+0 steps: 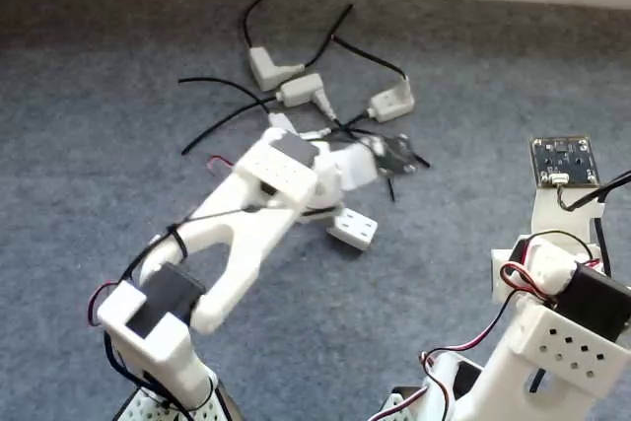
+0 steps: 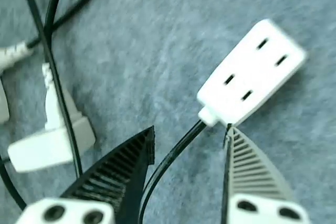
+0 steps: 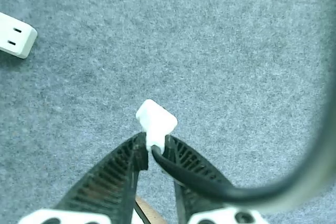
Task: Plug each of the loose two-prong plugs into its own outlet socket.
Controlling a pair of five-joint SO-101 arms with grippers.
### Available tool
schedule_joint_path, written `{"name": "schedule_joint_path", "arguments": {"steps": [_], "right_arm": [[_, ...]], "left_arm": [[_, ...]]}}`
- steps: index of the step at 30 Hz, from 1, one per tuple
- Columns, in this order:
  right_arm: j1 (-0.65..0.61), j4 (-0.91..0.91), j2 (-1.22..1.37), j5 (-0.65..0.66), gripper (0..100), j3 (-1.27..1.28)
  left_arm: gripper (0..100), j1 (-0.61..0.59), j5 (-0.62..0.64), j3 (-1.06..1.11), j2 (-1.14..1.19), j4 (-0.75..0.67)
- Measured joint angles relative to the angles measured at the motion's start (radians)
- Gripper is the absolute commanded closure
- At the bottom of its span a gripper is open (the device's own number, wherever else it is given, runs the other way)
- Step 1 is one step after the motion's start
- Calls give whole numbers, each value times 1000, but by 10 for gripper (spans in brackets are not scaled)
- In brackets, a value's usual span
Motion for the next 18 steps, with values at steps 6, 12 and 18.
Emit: {"name": "schedule_joint_path", "arguments": {"steps": [6,12,18], "right_arm": [[38,0,0,0,984,0],[54,0,0,0,984,0],[54,0,0,0,984,0]], "left_arm": [[783,84,-141,-8,5,5],[783,78,-164,-95,169,-44],[786,72,-167,-230,331,-43]]}}
